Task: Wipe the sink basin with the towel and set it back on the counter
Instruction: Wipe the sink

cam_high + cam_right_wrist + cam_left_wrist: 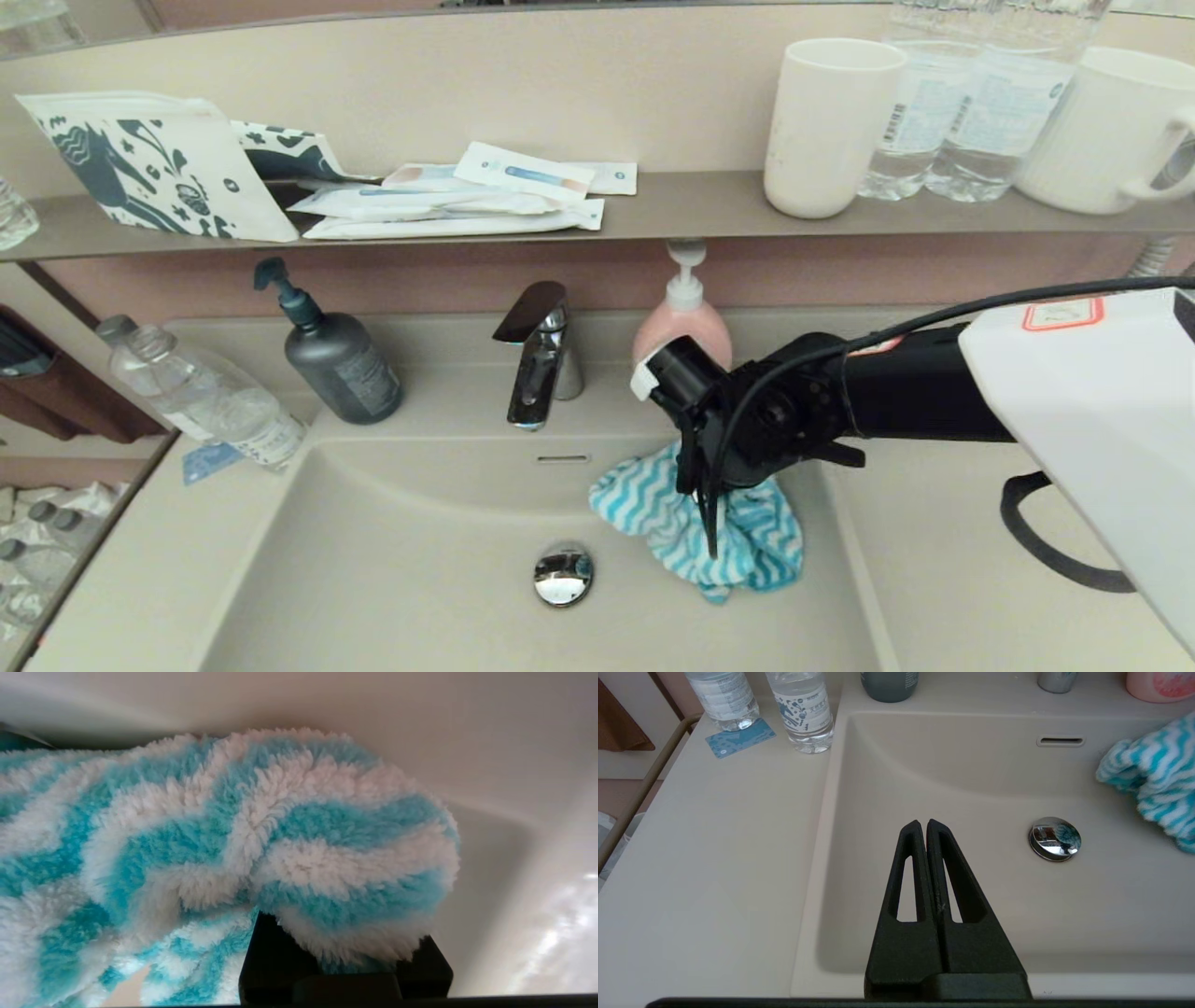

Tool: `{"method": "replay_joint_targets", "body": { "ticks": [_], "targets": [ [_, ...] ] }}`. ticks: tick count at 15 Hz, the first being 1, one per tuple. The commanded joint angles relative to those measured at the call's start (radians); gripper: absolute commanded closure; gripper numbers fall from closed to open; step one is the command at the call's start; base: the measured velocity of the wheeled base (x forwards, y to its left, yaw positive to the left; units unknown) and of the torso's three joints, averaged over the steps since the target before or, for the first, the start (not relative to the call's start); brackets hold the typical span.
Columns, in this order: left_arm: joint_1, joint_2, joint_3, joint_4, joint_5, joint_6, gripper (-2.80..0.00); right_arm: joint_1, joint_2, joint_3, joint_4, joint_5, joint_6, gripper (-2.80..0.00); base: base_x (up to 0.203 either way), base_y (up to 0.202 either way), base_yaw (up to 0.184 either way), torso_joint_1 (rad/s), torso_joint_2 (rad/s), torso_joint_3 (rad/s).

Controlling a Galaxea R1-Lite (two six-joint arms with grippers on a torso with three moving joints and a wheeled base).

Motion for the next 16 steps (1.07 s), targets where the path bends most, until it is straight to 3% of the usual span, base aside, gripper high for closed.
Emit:
{"method": "replay_joint_targets", "body": {
  "ticks": [1, 5, 9, 16],
  "targets": [
    [0.000, 0.001, 0.000, 0.000, 0.001, 0.000, 0.00, -0.017, -0.064, 0.018, -0.001, -0.004, -0.011, 0.00, 0.000, 0.000, 0.000, 0.000, 0.00, 0.000],
    [0.000, 0.001, 0.000, 0.000, 0.001, 0.000, 0.00, -0.012, -0.125, 0.067, 0.001, -0.006, -0.016, 0.00, 0.000, 0.000, 0.000, 0.000, 0.00, 0.000],
    [0.000, 0.001, 0.000, 0.000, 0.001, 0.000, 0.00, 0.009, -0.207, 0.079, 0.093, -0.006, -0.003, 0.00, 0.000, 0.000, 0.000, 0.000, 0.00, 0.000],
    [0.000, 0.001, 0.000, 0.000, 0.001, 0.000, 0.00, 0.044, -0.434, 0.164, 0.293, -0.003, 0.105, 0.00, 0.000, 0.000, 0.000, 0.000, 0.00, 0.000]
  ]
}}
